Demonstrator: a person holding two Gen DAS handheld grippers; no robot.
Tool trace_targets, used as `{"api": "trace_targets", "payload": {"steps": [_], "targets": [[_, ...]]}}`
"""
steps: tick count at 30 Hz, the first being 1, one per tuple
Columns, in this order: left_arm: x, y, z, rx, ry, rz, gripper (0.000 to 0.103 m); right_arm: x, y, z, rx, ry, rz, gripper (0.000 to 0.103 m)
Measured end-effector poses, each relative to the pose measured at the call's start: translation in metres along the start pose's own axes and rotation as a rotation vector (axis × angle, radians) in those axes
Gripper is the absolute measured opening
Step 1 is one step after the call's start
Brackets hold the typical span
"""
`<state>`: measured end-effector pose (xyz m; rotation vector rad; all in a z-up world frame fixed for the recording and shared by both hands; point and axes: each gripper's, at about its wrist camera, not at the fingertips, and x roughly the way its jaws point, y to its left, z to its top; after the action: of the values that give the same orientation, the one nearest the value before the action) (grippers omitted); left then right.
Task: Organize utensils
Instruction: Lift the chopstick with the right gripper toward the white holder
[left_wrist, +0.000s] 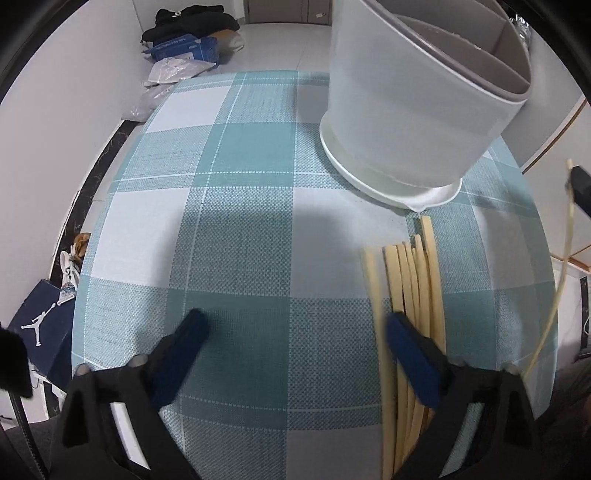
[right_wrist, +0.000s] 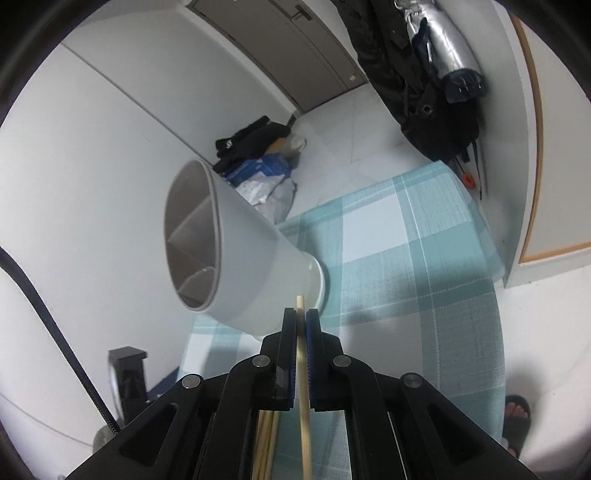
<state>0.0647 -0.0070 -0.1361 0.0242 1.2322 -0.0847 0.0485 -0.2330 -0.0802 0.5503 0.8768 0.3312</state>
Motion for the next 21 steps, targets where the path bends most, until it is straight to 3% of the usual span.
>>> {"api": "trace_targets", "payload": {"steps": [6, 8, 12, 17, 21], "targets": [[0.001, -0.008, 0.011, 0.025, -0.029, -0.01, 0.06, -0.01, 0.003, 0.001, -0.023, -0.03, 0.013, 0.004], [0.002, -0.009, 0.014, 0.019, -0.037, -0.015, 0.047, -0.01, 0.004, 0.001, -0.035, -0.034, 0.006, 0.004], [0.002, -0.008, 0.019, -0.001, -0.042, -0.039, 0.009, -0.013, 0.009, -0.002, -0.068, -0.041, -0.004, 0.004], [0.001, 0.001, 0.023, -0.073, -0.044, -0.12, 0.003, -0.017, 0.019, -0.004, -0.123, -0.066, -0.022, 0.004], [-0.017, 0.003, 0.022, -0.086, -0.117, -0.15, 0.003, -0.021, 0.031, -0.008, -0.181, -0.088, -0.028, 0.004]]}}
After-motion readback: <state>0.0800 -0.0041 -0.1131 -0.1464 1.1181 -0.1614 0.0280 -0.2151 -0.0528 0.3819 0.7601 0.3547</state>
